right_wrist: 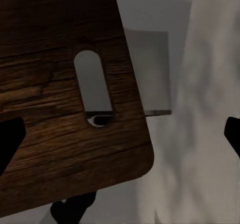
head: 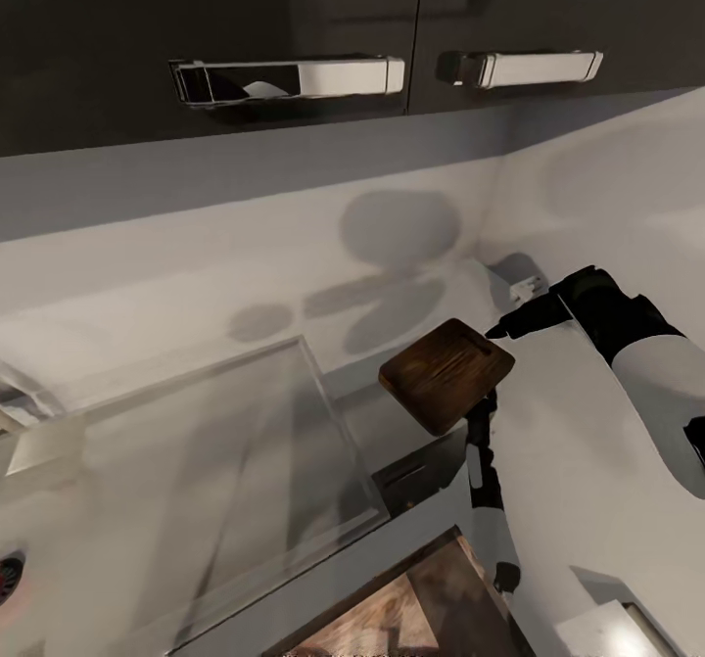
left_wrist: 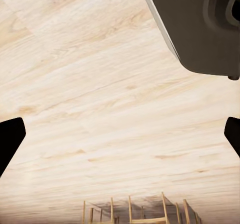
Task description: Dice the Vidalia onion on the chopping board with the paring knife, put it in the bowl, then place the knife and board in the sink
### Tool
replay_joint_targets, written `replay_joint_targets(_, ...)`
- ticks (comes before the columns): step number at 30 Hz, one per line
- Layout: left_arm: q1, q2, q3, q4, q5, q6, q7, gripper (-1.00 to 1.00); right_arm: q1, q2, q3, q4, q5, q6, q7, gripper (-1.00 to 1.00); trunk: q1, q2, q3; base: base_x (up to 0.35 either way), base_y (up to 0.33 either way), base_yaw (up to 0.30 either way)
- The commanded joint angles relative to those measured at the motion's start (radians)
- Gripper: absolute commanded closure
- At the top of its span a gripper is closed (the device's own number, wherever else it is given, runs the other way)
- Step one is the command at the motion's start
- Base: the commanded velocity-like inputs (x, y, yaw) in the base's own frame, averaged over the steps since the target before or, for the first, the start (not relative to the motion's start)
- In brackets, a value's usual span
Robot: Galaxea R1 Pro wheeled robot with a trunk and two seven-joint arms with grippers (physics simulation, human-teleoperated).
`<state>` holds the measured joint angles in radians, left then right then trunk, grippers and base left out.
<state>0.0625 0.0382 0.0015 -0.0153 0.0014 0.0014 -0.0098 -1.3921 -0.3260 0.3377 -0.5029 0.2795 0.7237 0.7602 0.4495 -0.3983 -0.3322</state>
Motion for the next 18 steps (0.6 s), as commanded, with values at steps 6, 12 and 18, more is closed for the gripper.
replay_joint_targets(6, 0.0, 0.0, 0.0, -0.002, 0.0, 0.0, -0.001, -1.0, -0.001, -0.001, 0.003, -0.002, 0.01, 0.0, -0.03, -1.0, 0.0, -0.002, -0.011, 0.0, 0.0, 0.0)
replay_joint_targets(12, 0.0, 0.0, 0.0, -0.002, 0.0, 0.0, -0.001, -1.0, -0.001, -0.001, 0.002, -0.002, 0.01, 0.0, -0.042, -1.0, 0.0, -0.002, -0.021, 0.0, 0.0, 0.0)
replay_joint_targets(18, 0.0, 0.0, 0.0, -0.002, 0.0, 0.0, -0.001, -1.0, -0.001, -0.001, -0.036, -0.002, 0.01, -0.002, -0.071, -1.0, 0.0, -0.002, -0.031, 0.0, 0.0, 0.0)
